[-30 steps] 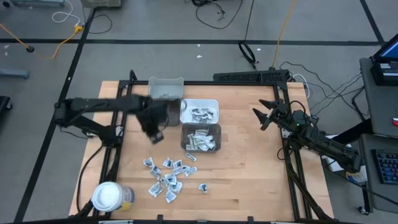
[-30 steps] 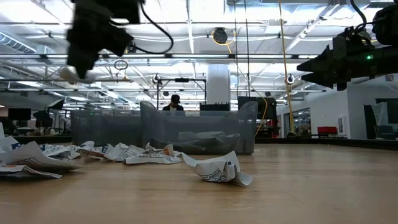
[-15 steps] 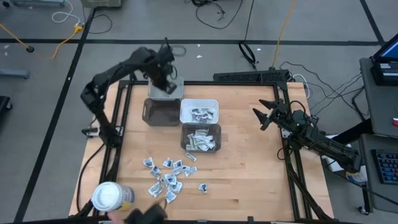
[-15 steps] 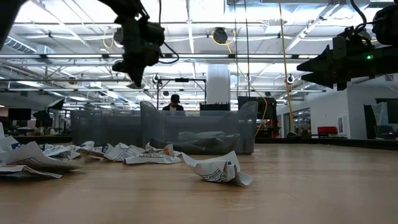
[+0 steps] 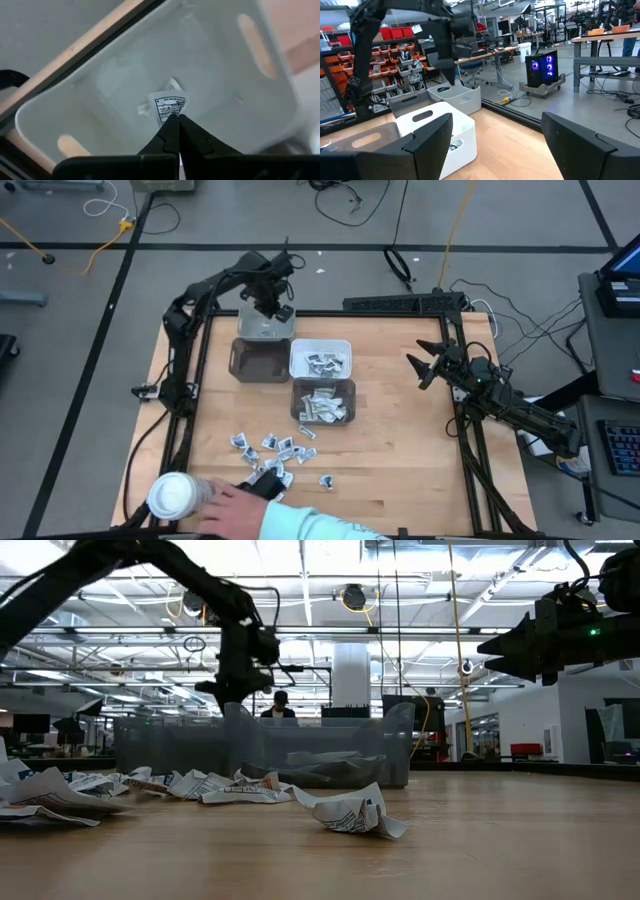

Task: Pick & Place First Aid Supplies
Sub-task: Put the orange ointment pack into the gray bin

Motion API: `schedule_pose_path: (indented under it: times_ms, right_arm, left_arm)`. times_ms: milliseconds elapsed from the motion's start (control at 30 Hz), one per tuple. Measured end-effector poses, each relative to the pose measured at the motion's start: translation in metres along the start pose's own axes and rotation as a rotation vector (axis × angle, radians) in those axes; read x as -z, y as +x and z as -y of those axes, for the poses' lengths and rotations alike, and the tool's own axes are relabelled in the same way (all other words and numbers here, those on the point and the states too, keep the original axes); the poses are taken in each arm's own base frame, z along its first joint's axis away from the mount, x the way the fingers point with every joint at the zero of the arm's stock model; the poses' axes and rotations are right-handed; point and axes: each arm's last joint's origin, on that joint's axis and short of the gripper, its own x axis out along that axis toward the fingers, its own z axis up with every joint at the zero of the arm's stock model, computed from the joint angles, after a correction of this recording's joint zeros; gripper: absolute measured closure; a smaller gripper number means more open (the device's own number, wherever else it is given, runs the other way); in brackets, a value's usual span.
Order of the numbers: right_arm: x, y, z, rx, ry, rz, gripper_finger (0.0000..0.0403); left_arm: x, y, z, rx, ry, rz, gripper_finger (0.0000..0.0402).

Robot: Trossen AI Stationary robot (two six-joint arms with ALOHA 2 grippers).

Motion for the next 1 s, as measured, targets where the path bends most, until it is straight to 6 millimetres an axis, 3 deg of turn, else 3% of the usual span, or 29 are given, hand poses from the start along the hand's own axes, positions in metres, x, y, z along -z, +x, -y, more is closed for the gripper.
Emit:
schedule_pose_path:
  times_ms: [167, 300, 600, 767, 1000]
  right_arm:
    - [0.0, 0.0, 0.0, 0.0, 0.0, 0.0, 0.0105]
    - [0.0, 0.0, 0.0, 0.0, 0.0, 0.0, 0.0105]
    - [0.0, 0.0, 0.0, 0.0, 0.0, 0.0, 0.0105]
    - [0.0, 0.0, 0.0, 0.0, 0.0, 0.0, 0.0105]
    - [0.0, 0.0, 0.0, 0.0, 0.0, 0.0, 0.0105]
  left_arm:
    - [-0.011, 0.028, 0.005, -0.02, 0.0, -0.027, 0.0401]
    - [-0.01, 0.031, 0.01, -0.025, 0.004, -0.038, 0.0379]
    - [-0.01, 0.03, 0.012, -0.048, 0.031, -0.036, 0.0232]
    - [0.005, 0.0, 0.015, -0.035, 0.032, 0.001, 0.0165]
    - [0.045, -0.049, 0.042, -0.049, 0.151, 0.032, 0.0126]
